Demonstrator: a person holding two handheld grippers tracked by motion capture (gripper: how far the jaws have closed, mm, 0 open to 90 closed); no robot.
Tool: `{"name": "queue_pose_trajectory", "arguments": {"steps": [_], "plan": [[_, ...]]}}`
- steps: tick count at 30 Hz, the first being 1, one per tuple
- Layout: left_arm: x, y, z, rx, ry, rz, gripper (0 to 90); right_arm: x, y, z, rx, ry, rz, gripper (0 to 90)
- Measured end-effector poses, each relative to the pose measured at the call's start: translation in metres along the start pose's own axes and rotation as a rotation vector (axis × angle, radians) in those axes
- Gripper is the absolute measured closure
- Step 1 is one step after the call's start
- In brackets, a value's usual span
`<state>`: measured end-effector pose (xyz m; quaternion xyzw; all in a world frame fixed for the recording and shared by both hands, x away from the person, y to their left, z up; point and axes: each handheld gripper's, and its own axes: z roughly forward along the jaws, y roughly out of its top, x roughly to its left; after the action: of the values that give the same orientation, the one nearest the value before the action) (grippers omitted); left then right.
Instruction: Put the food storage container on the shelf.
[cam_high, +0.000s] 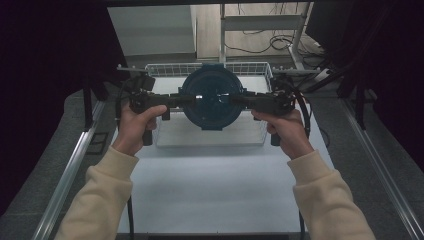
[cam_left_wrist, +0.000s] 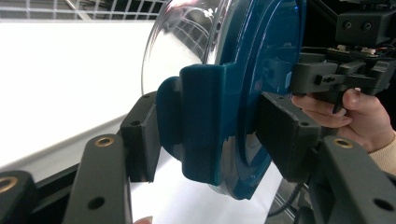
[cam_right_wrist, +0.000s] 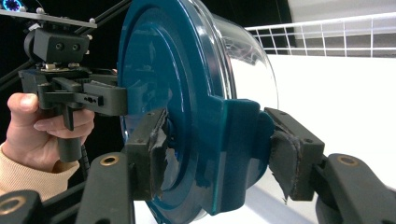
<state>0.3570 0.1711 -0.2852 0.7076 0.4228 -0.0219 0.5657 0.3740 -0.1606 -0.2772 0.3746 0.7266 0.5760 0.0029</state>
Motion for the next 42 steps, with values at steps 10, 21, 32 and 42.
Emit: {"name": "queue_pose_trajectory", "arguments": {"steps": [10, 21, 32, 42], "plan": [[0.021, 0.021, 0.009, 0.007, 0.017, -0.02, 42.5, -0.022, 0.022, 0.02, 0.017, 0.016, 0.035, 42.1], [0.051, 0.03, 0.032, 0.04, 0.009, -0.08, 42.1, -0.05, 0.026, 0.038, 0.043, 0.001, 0.103, 41.9], [0.071, 0.031, 0.048, 0.068, 0.001, -0.123, 41.6, -0.072, 0.023, 0.051, 0.071, -0.019, 0.162, 41.7], [0.091, 0.036, 0.059, 0.029, -0.033, -0.255, 39.7, -0.08, 0.028, 0.06, 0.074, -0.054, 0.266, 38.9]]}}
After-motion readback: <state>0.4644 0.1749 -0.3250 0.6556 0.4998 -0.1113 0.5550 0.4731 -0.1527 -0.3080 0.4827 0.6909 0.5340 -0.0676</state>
